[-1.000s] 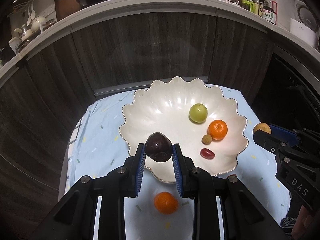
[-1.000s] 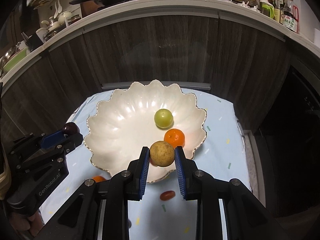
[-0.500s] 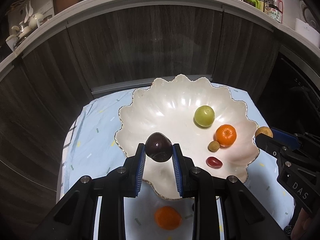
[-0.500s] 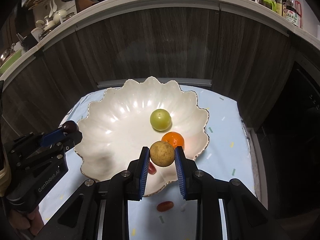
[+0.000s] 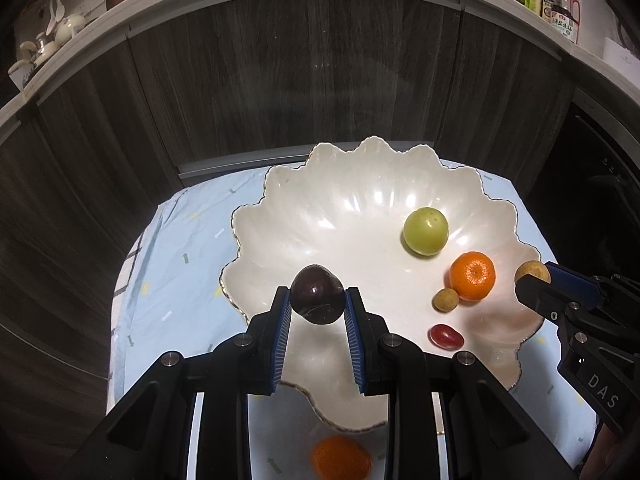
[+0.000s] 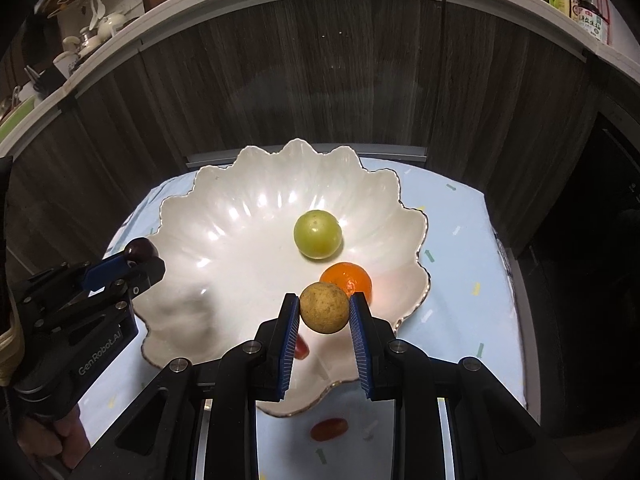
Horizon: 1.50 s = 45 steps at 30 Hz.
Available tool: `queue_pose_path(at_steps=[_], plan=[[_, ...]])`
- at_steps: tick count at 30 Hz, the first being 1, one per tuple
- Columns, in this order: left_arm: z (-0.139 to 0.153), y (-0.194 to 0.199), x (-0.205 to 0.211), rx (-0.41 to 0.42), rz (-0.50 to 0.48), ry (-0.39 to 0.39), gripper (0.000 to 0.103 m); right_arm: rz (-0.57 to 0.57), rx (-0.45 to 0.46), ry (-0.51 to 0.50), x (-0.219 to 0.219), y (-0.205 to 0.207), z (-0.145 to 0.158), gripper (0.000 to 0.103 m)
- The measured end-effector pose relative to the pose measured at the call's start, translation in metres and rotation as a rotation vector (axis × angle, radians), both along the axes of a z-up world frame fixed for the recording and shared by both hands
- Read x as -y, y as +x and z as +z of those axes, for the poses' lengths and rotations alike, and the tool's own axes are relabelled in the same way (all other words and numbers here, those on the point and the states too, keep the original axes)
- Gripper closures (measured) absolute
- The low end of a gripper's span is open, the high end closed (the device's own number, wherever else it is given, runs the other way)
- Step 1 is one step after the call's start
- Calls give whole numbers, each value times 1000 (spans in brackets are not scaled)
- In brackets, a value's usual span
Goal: Organize fruits
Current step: 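Lift the cherry and brown fruit and carry both over the white bowl, then open the left gripper to drop the cherry while the right gripper releases the brown fruit, then withdraw both grippers from the bowl back over the cloth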
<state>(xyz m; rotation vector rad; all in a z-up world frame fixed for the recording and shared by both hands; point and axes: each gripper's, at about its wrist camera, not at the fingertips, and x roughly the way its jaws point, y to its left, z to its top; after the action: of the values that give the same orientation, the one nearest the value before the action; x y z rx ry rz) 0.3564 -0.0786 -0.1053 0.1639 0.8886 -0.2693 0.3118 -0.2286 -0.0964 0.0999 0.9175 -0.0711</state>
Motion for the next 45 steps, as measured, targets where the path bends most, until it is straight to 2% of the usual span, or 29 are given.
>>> queue_pose_path(at_steps=[12,16,18,25,27,32,40,45], plan=[[-7,7,1,-17,0,-7,75,0,-12,13,0,5,-5,76],[-4,5,0,-7,4,-3,59,2,-5,1,-1,4,-4,75],[-3,5,0,-2,7,-1,58,-1,-7,-2,-1,4,-4,73],[3,2,-2,8,14,5,47,-12,4,-1,-1,-1,0,55],[5,-1,-2,18,19,6,43,-18,6,-5,-1,-3,2,53],[12,-6,-4,30,18,8,39,-27,15,-11,0,-6,7,46],[26,-21,-7,53,23,5,33,-38,39,-20,-2,-19,20,44],[35,-29,-9,69,26,2,32,-41,52,-22,-4,-28,28,44]])
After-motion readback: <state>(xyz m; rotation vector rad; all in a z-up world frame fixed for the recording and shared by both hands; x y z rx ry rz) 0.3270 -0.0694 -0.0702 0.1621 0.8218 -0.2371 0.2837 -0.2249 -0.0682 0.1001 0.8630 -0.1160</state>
